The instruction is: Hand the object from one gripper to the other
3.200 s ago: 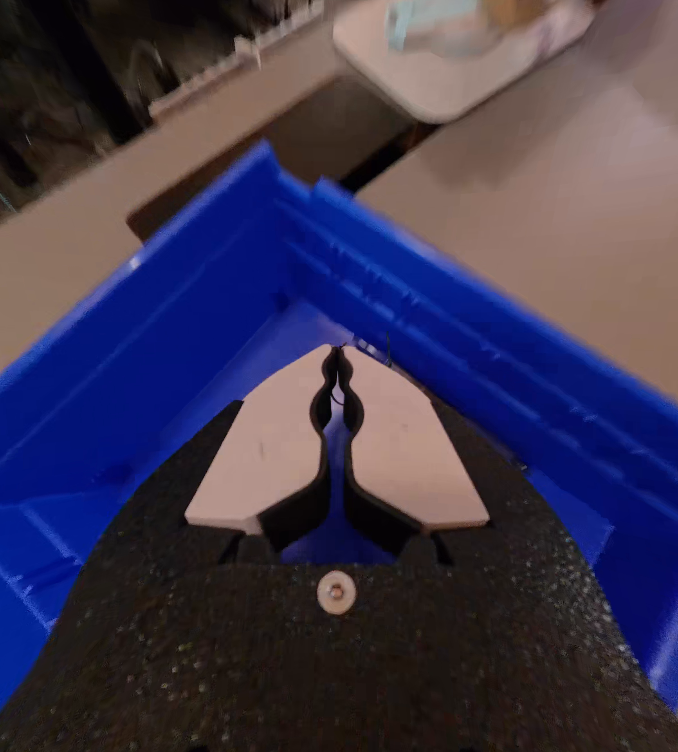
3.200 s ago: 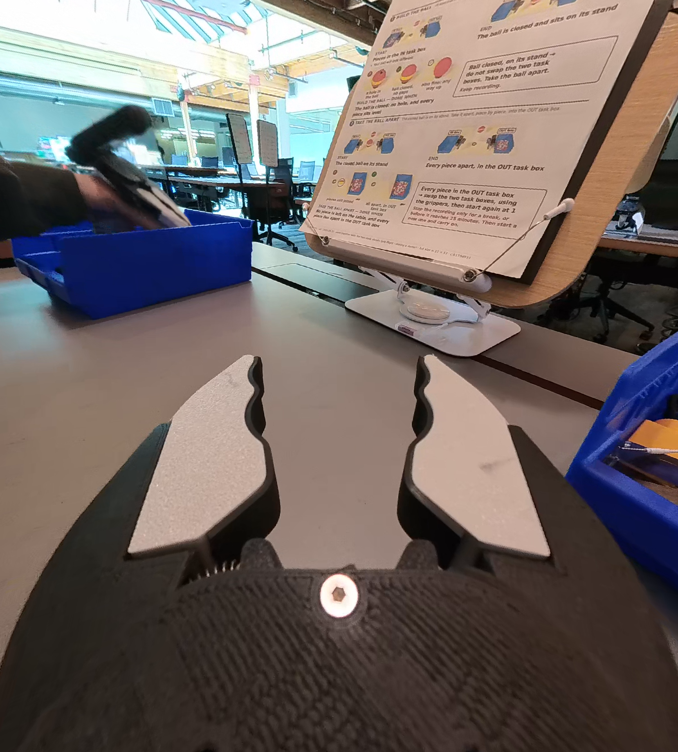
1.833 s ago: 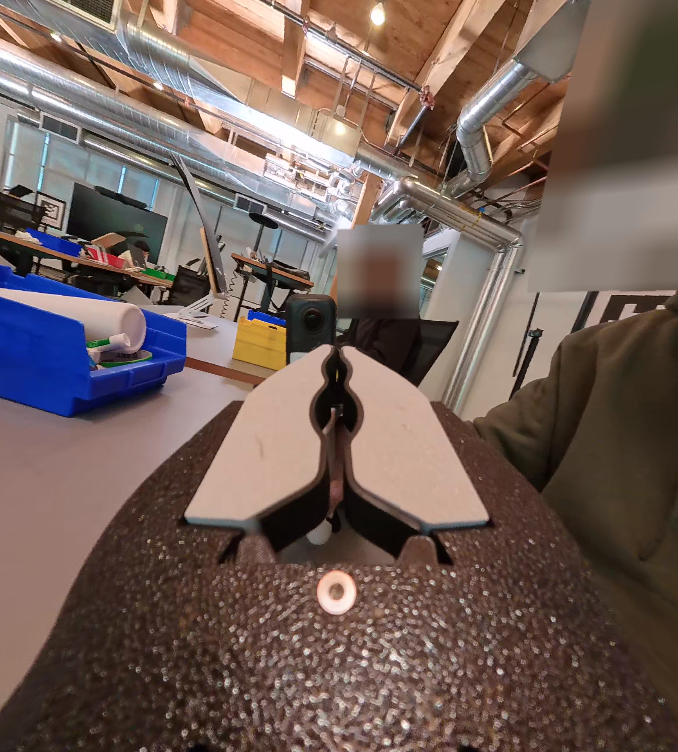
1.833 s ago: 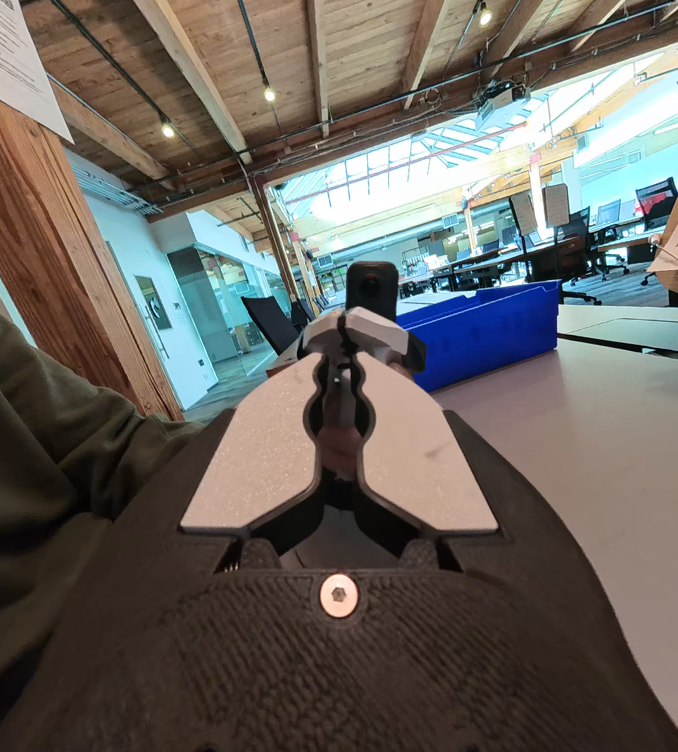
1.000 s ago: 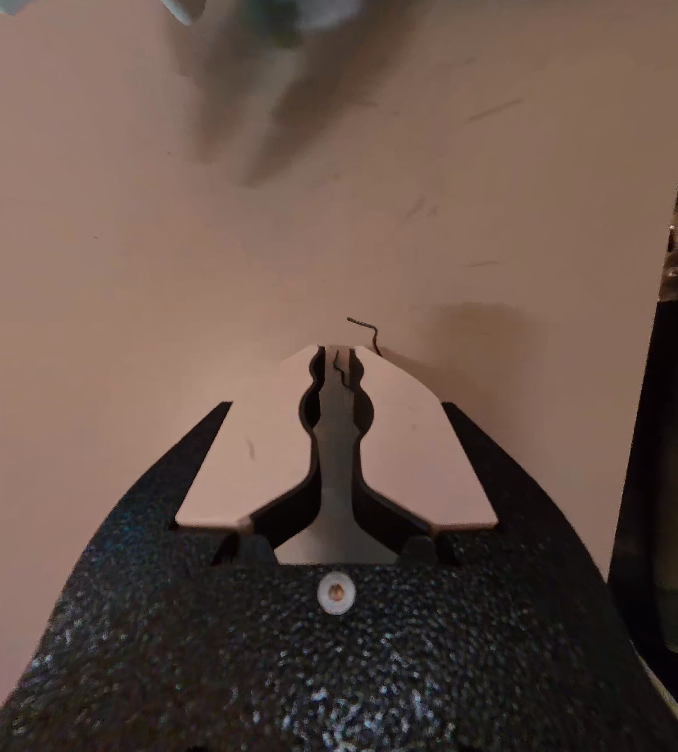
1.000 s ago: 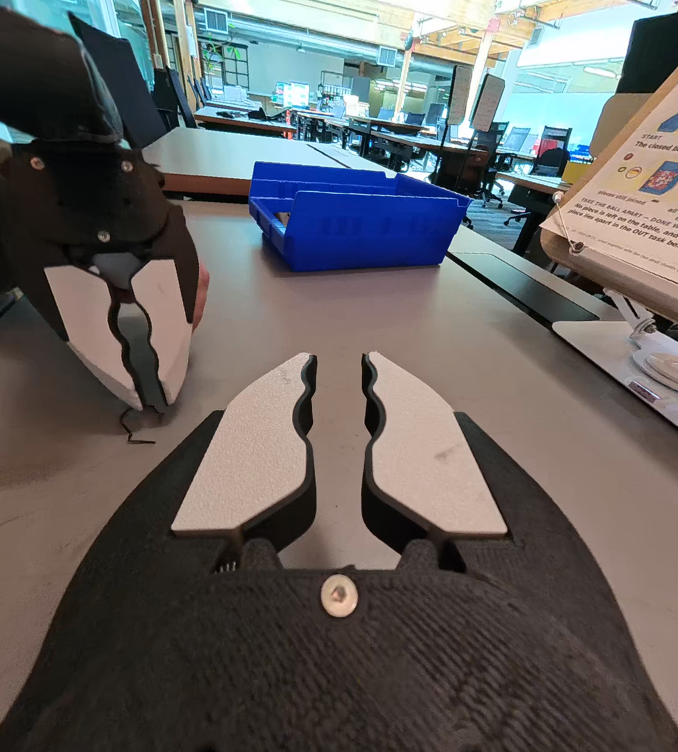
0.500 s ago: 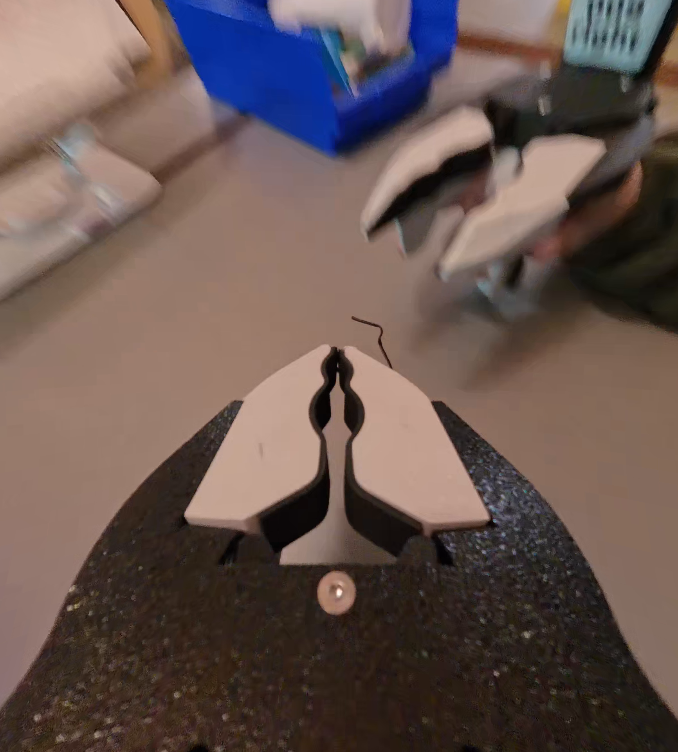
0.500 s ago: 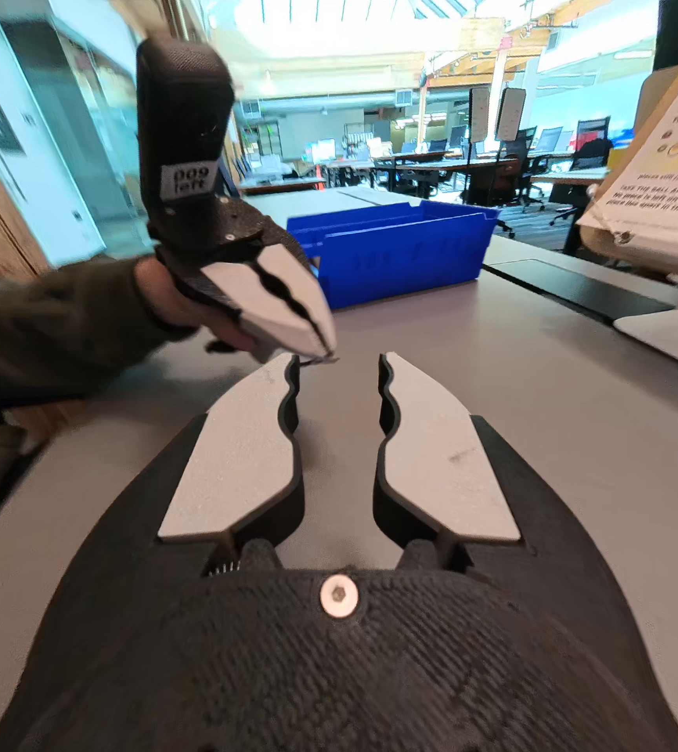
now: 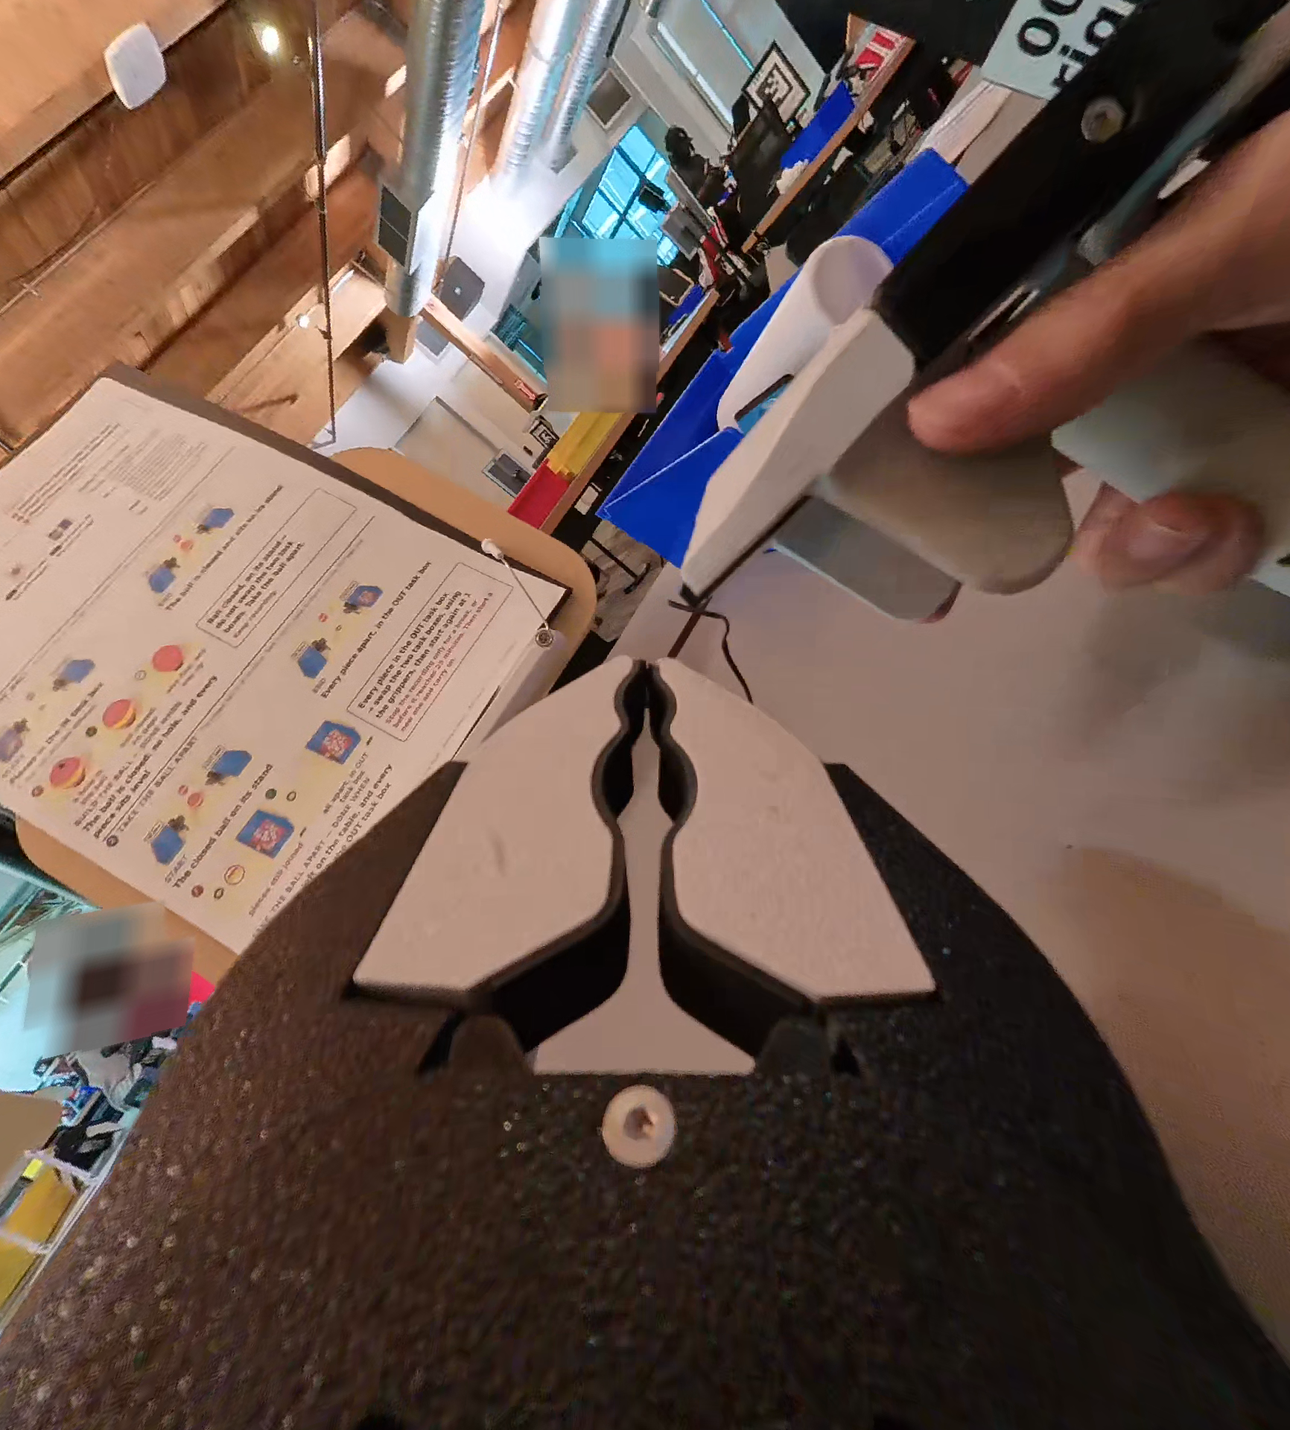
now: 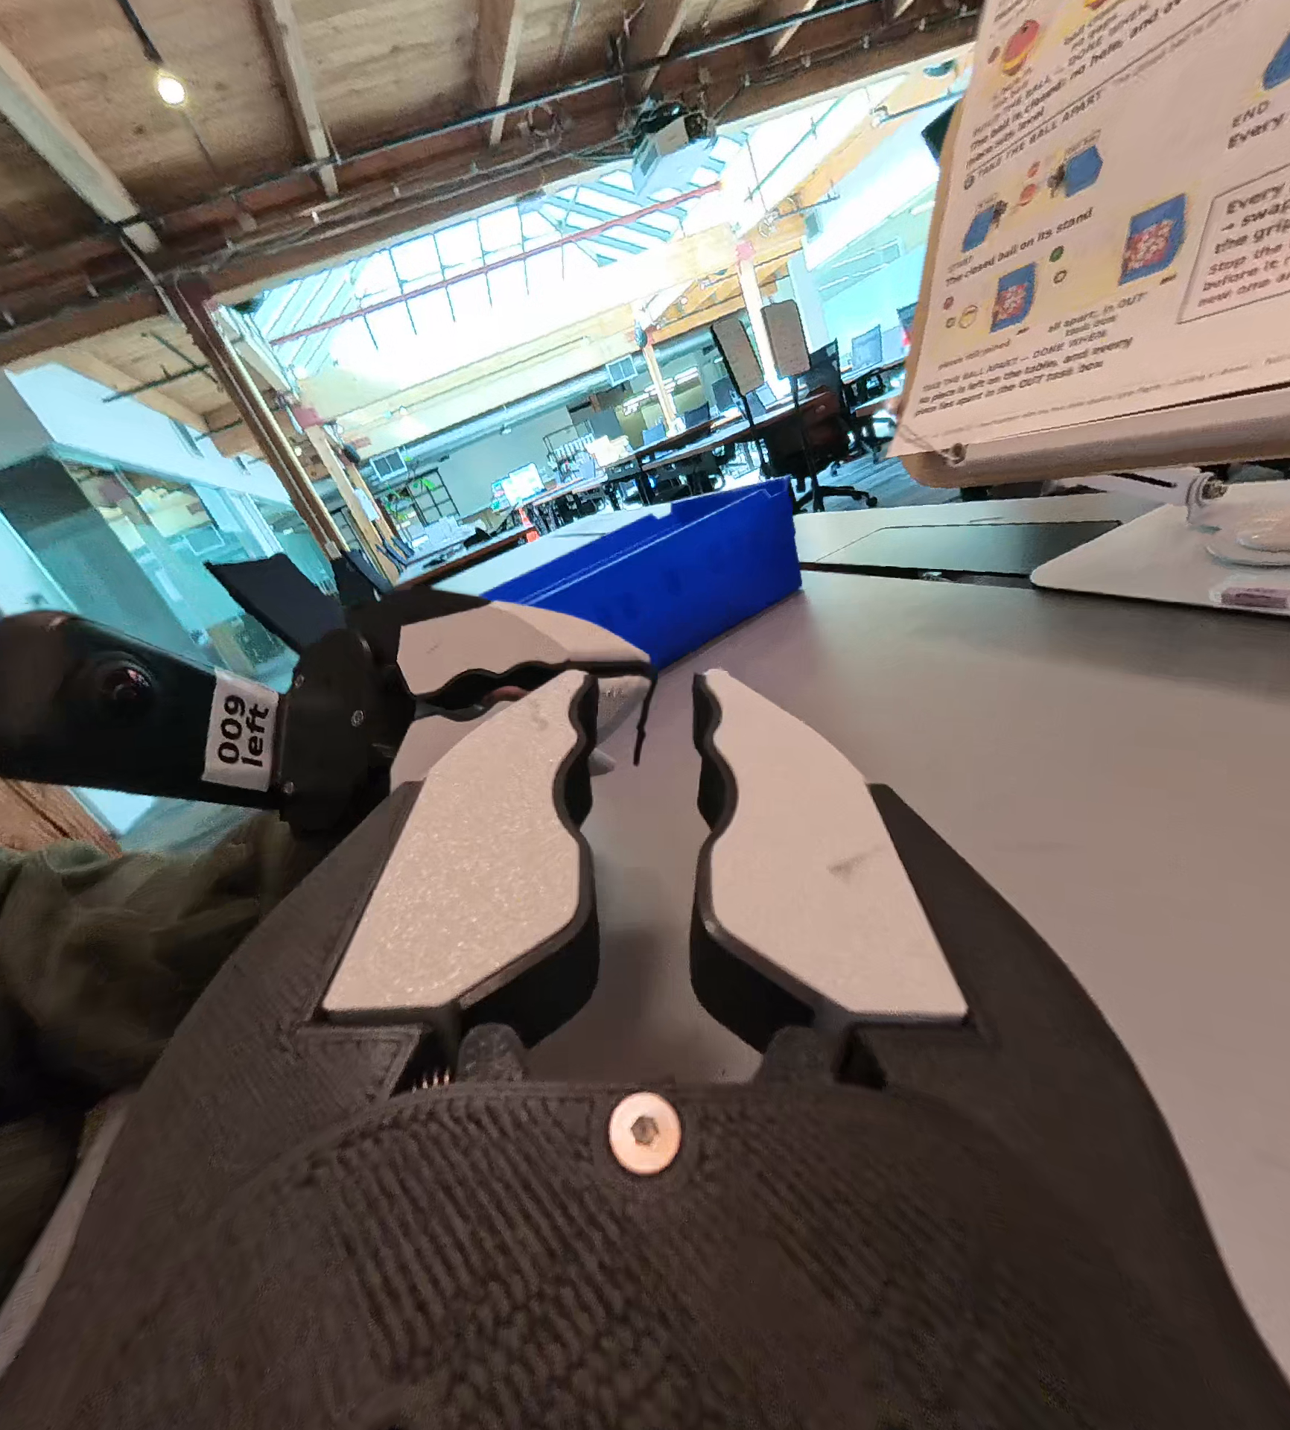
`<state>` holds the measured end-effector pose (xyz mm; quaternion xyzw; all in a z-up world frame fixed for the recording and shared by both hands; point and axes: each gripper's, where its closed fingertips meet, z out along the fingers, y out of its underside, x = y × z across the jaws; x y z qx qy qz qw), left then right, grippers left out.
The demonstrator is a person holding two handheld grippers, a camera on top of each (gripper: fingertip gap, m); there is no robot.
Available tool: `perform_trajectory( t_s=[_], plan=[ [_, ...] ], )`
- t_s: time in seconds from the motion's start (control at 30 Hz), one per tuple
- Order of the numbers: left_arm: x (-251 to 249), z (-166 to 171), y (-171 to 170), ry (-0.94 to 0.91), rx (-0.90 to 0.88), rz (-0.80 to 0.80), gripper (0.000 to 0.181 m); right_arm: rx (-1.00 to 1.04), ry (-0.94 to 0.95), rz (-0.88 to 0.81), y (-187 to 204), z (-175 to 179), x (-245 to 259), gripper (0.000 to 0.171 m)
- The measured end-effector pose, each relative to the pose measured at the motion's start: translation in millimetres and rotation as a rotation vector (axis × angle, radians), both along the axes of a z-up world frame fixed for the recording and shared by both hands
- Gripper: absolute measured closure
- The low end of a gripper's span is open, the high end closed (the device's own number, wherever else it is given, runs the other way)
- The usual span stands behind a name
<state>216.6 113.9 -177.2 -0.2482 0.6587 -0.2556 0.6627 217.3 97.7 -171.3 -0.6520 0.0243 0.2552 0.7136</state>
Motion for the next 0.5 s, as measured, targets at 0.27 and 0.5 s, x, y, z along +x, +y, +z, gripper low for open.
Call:
perform_trajectory(
  t_s=[0.27, 0.5],
  plan=[
    [-0.6, -4.7, 1.8, 0.010, -0.001, 0.014, 0.181, -0.042, -0.115, -0.015, 5.1, -11.5, -8.5, 0.169],
    [-5.5, -2.7, 0.2, 0.012, -0.258, -0.074, 0.156, -0.003, -0.084, -0.020, 1.8, -5.2, -1.5, 0.170]
  ],
)
